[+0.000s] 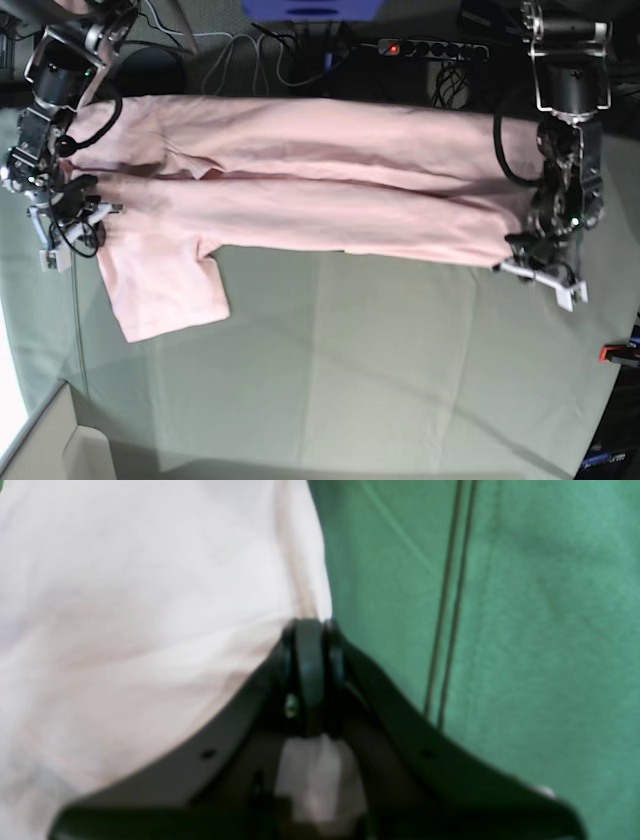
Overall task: Layout the t-shirt on the table in an organized manner, then fold the t-shirt properly
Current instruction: 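Regrasp the folded edge with both grippers and pull it taut, then lift the folded shirt with both grippers and fold it over again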
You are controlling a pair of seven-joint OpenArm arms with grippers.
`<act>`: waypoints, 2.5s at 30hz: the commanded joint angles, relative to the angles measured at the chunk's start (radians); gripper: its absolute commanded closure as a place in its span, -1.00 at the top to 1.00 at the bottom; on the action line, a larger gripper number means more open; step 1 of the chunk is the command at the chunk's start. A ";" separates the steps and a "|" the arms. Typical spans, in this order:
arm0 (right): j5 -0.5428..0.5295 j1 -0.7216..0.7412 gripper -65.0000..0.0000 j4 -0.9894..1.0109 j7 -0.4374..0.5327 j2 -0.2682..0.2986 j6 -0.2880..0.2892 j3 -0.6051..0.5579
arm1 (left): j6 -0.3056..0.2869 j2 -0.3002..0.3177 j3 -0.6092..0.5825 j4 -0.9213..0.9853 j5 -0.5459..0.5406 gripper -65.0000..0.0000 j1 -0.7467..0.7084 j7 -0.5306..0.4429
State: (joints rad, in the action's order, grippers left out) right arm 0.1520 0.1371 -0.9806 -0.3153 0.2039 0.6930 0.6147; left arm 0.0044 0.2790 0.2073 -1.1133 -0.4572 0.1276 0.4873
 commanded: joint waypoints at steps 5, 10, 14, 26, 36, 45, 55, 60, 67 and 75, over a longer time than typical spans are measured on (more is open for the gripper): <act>-0.015 0.014 -1.00 -0.156 0.017 -0.005 0.005 0.004 | 0.006 0.016 0.004 -0.106 -0.002 -1.00 0.020 -0.019; -0.015 0.014 -1.00 -0.271 0.015 -0.014 0.005 0.006 | 0.006 0.016 0.005 -0.184 -0.004 -1.00 0.017 -0.019; -0.015 0.031 -1.00 -0.314 0.015 -0.033 0.005 0.030 | 0.007 0.016 0.011 -0.216 -0.004 -1.00 0.020 -0.026; -0.013 0.198 -1.00 -0.326 -0.106 -0.070 0.005 0.130 | 0.007 0.009 0.083 -0.273 -0.005 -1.00 0.047 -0.019; -0.015 0.123 -1.00 -0.329 -0.134 -0.070 0.005 0.132 | 0.006 0.007 0.085 -0.294 -0.005 -1.00 0.011 -0.019; -0.122 -0.083 -1.00 -0.479 -0.132 -0.091 0.005 0.126 | 0.003 0.004 0.085 -0.360 -0.005 -1.00 -0.119 -0.026; -0.137 -0.253 -1.00 -0.714 -0.134 -0.162 0.005 0.129 | -0.001 -0.047 0.182 -0.457 -0.005 -1.00 -0.231 -0.019; -0.136 -0.333 -1.00 -0.843 -0.134 -0.223 0.005 0.132 | -0.002 -0.060 0.218 -0.488 -0.005 -1.00 -0.265 -0.019; -0.136 -0.439 -1.00 -0.855 -0.129 -0.237 0.005 0.132 | -0.002 -0.065 0.223 -0.489 -0.005 -1.00 -0.320 -0.019; -0.136 -0.537 -1.00 -0.854 -0.127 -0.240 0.005 0.127 | -0.002 -0.063 0.226 -0.477 -0.005 -1.00 -0.391 -0.019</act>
State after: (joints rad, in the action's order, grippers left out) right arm 0.0257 -0.3977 -1.8187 -0.4637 -0.0418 0.7025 0.7403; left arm 0.0032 0.2016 0.4248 -1.5761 -0.4629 -0.2668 0.4965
